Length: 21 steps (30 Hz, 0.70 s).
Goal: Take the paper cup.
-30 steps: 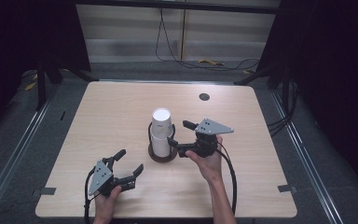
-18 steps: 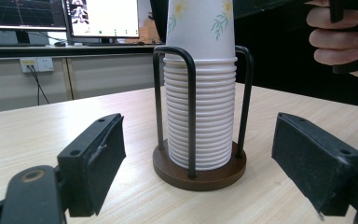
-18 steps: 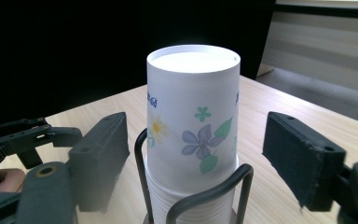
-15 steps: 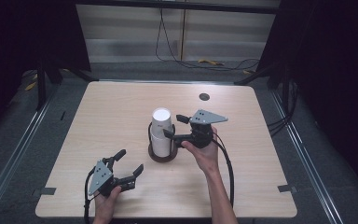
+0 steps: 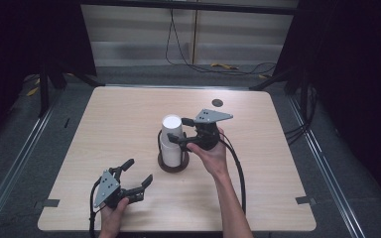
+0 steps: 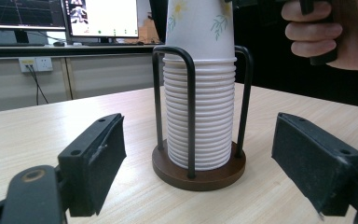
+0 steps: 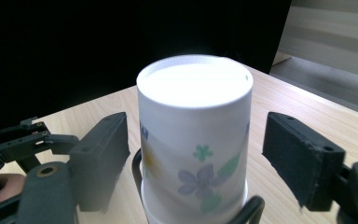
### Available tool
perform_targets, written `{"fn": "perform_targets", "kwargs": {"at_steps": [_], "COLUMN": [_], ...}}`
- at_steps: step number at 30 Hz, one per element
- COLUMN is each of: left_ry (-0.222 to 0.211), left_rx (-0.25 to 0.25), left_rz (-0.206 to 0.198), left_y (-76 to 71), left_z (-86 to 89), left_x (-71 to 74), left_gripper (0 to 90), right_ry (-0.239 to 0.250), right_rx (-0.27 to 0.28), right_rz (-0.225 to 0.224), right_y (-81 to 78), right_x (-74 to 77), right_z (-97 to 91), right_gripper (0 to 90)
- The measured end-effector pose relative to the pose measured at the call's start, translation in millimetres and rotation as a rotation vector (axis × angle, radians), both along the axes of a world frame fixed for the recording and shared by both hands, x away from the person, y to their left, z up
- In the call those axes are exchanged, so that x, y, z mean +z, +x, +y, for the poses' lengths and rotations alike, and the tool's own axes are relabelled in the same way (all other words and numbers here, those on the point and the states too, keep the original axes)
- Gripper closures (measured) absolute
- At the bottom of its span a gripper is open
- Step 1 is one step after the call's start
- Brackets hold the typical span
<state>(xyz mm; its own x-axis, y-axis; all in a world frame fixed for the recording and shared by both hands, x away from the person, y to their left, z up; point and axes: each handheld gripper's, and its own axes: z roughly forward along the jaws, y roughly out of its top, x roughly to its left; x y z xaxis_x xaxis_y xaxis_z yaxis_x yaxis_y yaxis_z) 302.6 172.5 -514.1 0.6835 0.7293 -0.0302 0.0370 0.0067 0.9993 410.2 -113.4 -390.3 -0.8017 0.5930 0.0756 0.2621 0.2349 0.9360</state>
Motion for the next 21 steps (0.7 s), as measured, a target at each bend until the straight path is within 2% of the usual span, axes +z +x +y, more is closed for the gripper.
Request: {"fn": "perform_targets", "kwargs": {"at_steps": [4,12,21], "left_ry": [-0.001,0.007,0.013], "left_rx": [0.001,-0.007,-0.011], "left_rz": [0.001,-0.003,-0.003], "left_y": [0.1,0.7,0.9], "left_z": [0.0,0.6,0.9], "left_x": [0.0,0.2,0.2], "left_gripper": [17.0,17.1,17.0], "right_ry": [-0.035,-0.030,-0.054], "right_rx": [0.001,0.010,0.018], "right_rz": [0.030,0.040,0.064], "right_y": [5.6,11.6,15.9], "right_x": [1.9,6.8,10.1], "right_z": [6.1,11.8,15.7], "right_gripper": [20.2,22.4,25.3]}}
